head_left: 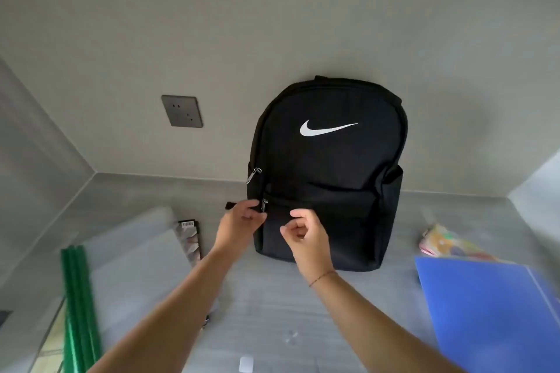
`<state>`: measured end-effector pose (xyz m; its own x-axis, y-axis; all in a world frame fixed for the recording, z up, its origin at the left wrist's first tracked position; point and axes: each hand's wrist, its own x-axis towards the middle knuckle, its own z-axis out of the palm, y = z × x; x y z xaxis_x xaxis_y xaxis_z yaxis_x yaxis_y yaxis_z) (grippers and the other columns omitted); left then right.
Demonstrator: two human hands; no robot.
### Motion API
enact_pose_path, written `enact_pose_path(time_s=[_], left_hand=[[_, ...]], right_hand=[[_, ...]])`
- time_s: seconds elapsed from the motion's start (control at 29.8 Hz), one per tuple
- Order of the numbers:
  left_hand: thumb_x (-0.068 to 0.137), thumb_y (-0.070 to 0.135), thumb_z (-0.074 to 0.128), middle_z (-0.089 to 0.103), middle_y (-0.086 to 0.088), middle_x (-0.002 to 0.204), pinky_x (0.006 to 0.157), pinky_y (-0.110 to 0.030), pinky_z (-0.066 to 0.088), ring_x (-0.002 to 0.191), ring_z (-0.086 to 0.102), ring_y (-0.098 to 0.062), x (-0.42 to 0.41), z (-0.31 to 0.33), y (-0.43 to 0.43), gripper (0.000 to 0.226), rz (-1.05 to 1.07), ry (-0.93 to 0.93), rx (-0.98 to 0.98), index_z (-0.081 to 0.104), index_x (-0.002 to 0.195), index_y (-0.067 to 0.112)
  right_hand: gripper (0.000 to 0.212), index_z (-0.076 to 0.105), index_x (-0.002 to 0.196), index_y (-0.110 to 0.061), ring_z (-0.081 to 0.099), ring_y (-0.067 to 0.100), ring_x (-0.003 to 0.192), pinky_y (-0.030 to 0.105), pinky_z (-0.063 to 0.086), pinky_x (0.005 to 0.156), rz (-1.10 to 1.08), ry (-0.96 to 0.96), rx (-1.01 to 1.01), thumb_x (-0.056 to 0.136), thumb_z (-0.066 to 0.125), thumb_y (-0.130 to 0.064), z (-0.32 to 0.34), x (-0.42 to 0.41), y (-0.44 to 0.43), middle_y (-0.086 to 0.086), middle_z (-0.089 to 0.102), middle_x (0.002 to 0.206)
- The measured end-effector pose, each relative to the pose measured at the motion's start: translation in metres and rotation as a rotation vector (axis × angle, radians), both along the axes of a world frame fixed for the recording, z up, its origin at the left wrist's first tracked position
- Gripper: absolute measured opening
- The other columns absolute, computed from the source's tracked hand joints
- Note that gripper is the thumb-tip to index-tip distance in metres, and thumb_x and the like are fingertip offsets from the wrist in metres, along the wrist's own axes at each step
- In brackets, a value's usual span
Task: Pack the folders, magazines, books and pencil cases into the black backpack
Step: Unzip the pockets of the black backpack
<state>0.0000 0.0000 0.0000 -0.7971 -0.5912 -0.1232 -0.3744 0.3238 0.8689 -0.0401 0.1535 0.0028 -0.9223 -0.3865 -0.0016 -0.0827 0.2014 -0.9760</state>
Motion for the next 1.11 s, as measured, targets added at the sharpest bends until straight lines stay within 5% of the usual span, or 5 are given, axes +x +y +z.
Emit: enact_pose_path(time_s=[0.24,0.5,0.77,0.94,1.11], left_hand=[[0.082,0.026,0.069,0.063,0.002,0.074,0.057,-0.023,0.041,0.073,0.061,-0.018,-0.029,-0.018,-0.001,0.031,0.053,-0.059,-0.002,0.059,0.109,0.015],[0.082,0.022,0.068,0.058,0.007,0.062,0.049,-0.014,0.034,0.057,0.052,-0.007,-0.028,-0.009,0.015,0.012,0.102,0.032,-0.113,0.058,0.079,0.017],[0.083,0.006,0.056,0.066,0.000,0.076,0.049,-0.024,0.031,0.067,0.054,-0.021,-0.014,-0.011,0.029,0.018,0.182,0.071,-0.320,0.069,0.090,0.015],[0.082,0.008,0.064,0.063,0.003,0.080,0.061,-0.030,0.046,0.073,0.059,-0.019,-0.009,-0.015,0.029,0.021,0.152,0.167,-0.289,0.069,0.100,0.016],[0.088,0.007,0.056,0.061,0.008,0.090,0.064,-0.008,0.041,0.078,0.058,-0.004,-0.006,-0.013,0.028,0.024,0.087,0.196,-0.149,0.066,0.106,0.019]], right_hand=[[0.025,0.064,0.108,-0.017,0.063,0.008,0.092,0.012,0.049,0.077,-0.047,-0.031,0.075,0.083,0.067,-0.013,-0.019,-0.016,-0.022,-0.005,0.068,0.096],[0.012,0.070,0.095,-0.018,0.066,0.004,0.088,0.016,0.050,0.079,-0.117,-0.165,-0.026,0.084,0.067,-0.022,-0.020,-0.019,-0.041,-0.007,0.072,0.090],[0.013,0.072,0.080,-0.021,0.068,0.004,0.077,0.025,0.056,0.074,-0.168,-0.180,0.032,0.074,0.070,-0.032,-0.013,-0.016,-0.060,-0.007,0.074,0.077],[0.010,0.075,0.083,-0.016,0.068,0.004,0.074,0.017,0.053,0.070,-0.088,-0.108,0.058,0.079,0.067,-0.021,-0.010,-0.020,-0.057,-0.006,0.073,0.075],[0.012,0.073,0.085,-0.013,0.067,0.006,0.073,0.018,0.053,0.069,-0.084,-0.080,0.075,0.084,0.062,-0.016,-0.011,-0.025,-0.051,-0.004,0.072,0.074]])
